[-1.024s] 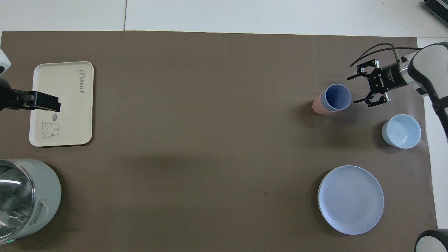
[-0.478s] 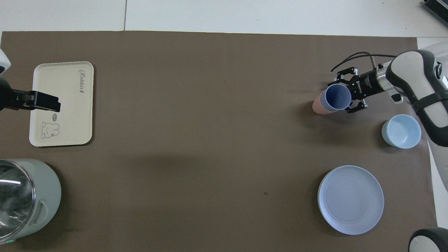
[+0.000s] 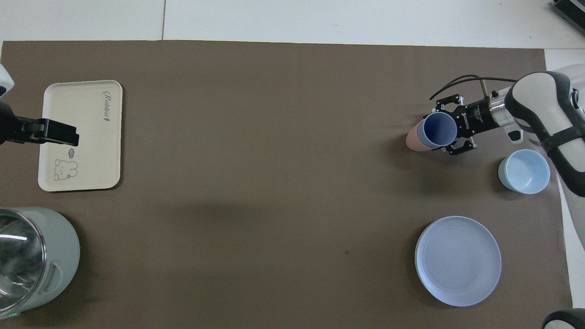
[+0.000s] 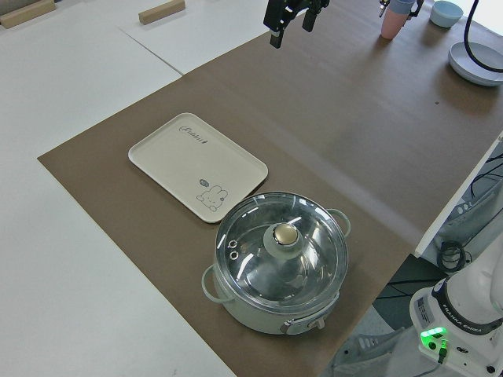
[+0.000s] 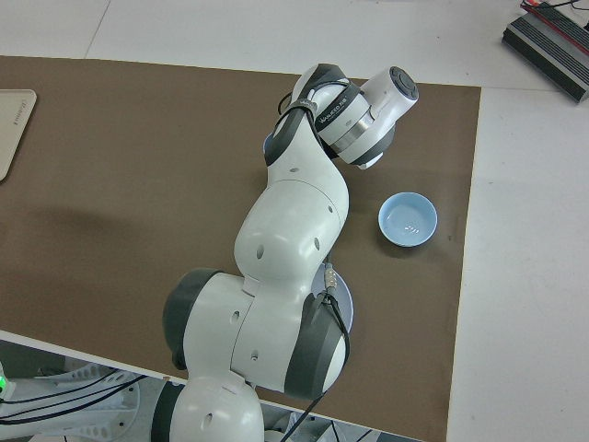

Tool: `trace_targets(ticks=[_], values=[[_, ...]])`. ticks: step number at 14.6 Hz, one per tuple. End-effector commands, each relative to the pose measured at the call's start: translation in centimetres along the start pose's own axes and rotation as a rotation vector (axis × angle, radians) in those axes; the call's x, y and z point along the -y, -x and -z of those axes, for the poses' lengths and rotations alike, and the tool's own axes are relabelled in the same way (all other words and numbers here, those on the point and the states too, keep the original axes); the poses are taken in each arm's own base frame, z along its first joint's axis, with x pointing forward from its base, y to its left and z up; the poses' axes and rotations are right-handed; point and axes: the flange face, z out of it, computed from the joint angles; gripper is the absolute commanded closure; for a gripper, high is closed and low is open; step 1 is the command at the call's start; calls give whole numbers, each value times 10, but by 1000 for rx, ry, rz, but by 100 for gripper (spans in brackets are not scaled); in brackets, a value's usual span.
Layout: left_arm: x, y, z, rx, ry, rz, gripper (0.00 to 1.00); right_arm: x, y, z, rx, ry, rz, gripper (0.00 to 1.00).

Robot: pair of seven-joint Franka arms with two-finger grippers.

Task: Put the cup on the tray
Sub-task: 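Grasp the nested pink and blue cups with the right gripper and lift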

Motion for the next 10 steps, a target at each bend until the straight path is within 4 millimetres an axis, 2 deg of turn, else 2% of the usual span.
trace_targets(ticks=[1, 10], values=[[1, 4, 0, -13, 7, 13, 0, -14, 4, -1, 33, -8, 13, 5], [1, 4, 0, -13, 7, 13, 0, -23, 22, -13, 102, 32, 46, 6]])
